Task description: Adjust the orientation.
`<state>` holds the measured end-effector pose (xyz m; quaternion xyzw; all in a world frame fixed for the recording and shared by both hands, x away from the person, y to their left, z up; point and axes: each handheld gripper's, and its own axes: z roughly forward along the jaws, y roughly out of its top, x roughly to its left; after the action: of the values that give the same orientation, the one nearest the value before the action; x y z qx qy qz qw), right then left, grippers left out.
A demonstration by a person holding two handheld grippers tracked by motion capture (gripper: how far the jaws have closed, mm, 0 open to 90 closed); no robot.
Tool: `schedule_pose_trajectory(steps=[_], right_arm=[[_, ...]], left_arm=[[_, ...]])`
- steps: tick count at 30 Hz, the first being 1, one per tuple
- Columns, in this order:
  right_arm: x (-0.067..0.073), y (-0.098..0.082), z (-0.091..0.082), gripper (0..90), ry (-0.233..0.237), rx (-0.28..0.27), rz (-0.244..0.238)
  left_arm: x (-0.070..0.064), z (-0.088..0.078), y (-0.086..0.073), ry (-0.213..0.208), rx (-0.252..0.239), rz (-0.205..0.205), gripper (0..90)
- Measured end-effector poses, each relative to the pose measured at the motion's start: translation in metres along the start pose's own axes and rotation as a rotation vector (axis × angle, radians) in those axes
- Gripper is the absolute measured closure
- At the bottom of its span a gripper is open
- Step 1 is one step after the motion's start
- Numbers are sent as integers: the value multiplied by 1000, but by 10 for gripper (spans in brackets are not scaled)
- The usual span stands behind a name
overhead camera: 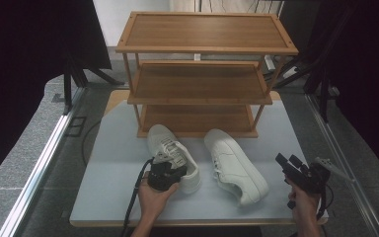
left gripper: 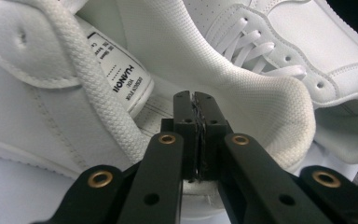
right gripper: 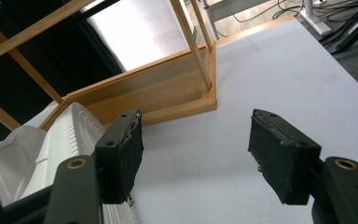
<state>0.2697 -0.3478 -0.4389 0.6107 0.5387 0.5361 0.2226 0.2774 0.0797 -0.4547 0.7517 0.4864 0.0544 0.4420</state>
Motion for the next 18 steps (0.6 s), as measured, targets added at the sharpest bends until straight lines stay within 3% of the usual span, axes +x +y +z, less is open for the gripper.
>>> schedule_pose_trajectory(steps=[2,5,10,18], right_arm=[[1,1,-1,346,13,5,9],[7,3,-3,342,26,1,-20],[7,3,-4,345,34,1,-22],[12,4,-5,359,56,0,-56]], left_arm=[[0,-1,0,5,8,15,897],[2,-4,-1,0,24,24,900],[9,-15,-5,-12,40,13,900],[24,-40,-15,17,65,17,899]])
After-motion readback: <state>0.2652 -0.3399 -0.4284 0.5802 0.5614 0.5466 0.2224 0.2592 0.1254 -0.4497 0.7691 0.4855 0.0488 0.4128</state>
